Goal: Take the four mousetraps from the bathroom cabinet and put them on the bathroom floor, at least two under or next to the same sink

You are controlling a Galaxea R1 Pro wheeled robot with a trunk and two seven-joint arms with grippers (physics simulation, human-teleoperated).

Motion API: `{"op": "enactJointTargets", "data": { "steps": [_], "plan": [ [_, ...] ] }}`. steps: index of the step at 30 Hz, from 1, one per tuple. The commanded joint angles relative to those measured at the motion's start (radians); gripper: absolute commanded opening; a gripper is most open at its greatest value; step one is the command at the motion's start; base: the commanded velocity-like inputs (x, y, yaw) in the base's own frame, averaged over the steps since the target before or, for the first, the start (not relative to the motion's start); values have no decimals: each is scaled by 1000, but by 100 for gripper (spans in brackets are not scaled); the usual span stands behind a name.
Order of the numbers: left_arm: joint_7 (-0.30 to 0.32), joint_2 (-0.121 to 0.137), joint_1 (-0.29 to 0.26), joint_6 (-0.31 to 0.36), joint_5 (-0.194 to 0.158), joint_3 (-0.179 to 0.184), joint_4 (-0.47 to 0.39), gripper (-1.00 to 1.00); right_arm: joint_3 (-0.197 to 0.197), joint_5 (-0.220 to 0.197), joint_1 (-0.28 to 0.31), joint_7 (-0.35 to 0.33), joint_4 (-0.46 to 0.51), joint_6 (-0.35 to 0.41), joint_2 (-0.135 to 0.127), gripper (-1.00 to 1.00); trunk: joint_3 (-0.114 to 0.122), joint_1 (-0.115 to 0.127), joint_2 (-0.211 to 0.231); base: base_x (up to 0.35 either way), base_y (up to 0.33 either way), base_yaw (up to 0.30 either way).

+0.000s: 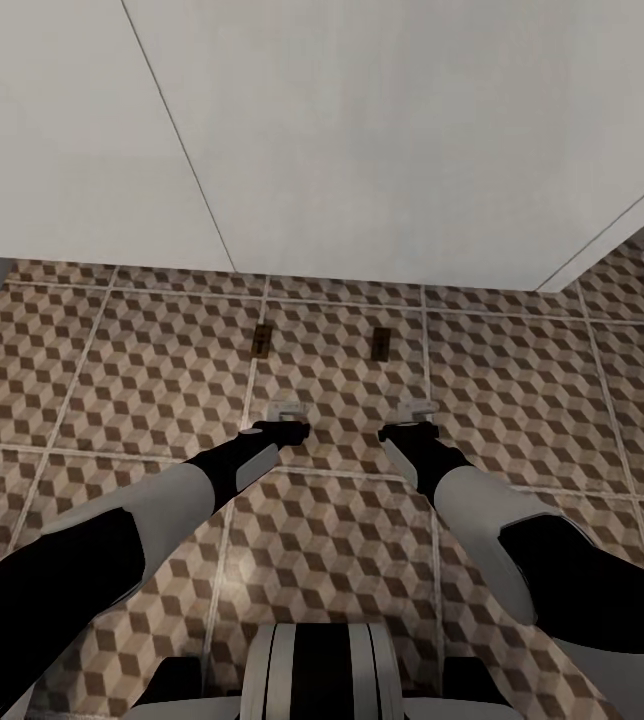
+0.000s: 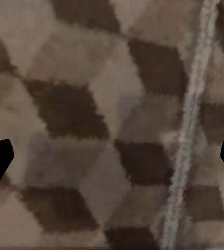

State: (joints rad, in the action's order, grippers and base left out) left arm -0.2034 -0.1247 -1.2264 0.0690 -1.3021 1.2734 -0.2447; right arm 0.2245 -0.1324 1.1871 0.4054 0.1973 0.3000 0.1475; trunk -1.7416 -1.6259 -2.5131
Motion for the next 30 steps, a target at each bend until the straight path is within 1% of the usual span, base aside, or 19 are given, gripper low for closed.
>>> {"op": "enactJointTargets", "data": {
  "steps": [1,7,9,12,13,15,16,17,21,26,30],
  "plan": [
    [-7,0,-1,1,-4,6,-2,100,9,-10,0,6,1,4,0,100,-1,0,0,-11,-2,0],
    [-7,0,-1,-7,-3,6,-2,100,9,-10,0,6,1,-4,0,100,-1,0,0,-5,-1,0],
    [2,12,11,-18,-7,17,9,100,17,1,-11,-6,-11,-15,-12,100,-1,0,0,0,0,0],
    [1,29,28,-35,-6,17,26,100,17,17,-28,-22,-28,-32,-28,100,-1,0,0,0,0,0],
    [0,31,33,-41,-5,17,32,100,17,22,-34,-28,-33,-37,-22,100,-1,0,0,0,0,0],
    [-1,20,45,-52,-4,19,20,100,16,30,-46,-31,-45,-49,-11,100,-1,0,0,0,0,0],
    [0,14,50,-54,-3,19,15,100,16,23,-51,-25,-50,-54,-6,100,-1,0,0,0,0,0],
    [0,14,56,-48,-3,20,9,100,15,17,-57,-19,-56,-60,-4,100,-1,0,0,0,0,0],
    [0,21,79,-31,-3,21,-13,100,16,-5,-68,-2,-62,-39,1,100,-1,0,0,0,0,0],
    [-2,25,107,-20,-2,21,-41,100,16,-12,-75,6,-40,-20,6,100,-1,0,0,0,0,0],
    [-3,30,100,-18,-2,21,-64,100,16,-14,-78,9,-26,-23,8,100,-1,0,0,0,0,0]
  ]
}}
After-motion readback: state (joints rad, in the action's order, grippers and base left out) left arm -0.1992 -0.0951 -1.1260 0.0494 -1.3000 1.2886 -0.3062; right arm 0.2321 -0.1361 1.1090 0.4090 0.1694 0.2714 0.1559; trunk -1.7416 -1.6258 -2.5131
